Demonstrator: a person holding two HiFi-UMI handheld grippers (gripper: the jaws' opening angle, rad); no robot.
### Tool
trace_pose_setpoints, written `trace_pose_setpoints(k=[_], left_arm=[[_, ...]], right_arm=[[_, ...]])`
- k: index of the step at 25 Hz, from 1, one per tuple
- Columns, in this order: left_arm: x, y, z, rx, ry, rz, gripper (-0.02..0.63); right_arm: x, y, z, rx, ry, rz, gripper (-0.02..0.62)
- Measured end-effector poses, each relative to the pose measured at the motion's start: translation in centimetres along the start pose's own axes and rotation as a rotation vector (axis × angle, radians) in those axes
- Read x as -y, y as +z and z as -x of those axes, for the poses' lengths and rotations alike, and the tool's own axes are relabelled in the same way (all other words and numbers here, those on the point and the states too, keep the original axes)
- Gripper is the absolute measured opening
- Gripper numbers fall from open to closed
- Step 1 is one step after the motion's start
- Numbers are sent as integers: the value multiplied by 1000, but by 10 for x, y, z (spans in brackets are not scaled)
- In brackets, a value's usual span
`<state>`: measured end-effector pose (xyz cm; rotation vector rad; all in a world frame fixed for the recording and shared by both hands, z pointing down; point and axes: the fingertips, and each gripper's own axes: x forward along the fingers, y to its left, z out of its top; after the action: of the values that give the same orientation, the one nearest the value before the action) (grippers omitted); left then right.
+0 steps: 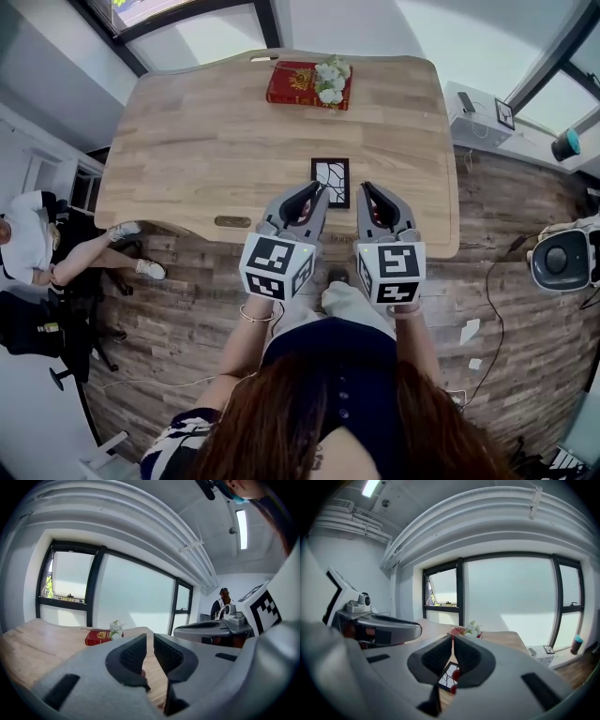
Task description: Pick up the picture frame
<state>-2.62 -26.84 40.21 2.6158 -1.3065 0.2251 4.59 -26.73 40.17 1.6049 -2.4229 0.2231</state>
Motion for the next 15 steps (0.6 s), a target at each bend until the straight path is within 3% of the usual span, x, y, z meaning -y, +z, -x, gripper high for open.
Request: trace_pose_setpoints(k=[11, 15], left_arm=[[-23, -35, -34, -102, 11, 37, 43], [-32, -56, -47, -159, 9, 70, 98]], right_arm=[[16, -27, -39, -86, 73, -31, 29], [20, -40, -54, -126, 92, -33, 29]])
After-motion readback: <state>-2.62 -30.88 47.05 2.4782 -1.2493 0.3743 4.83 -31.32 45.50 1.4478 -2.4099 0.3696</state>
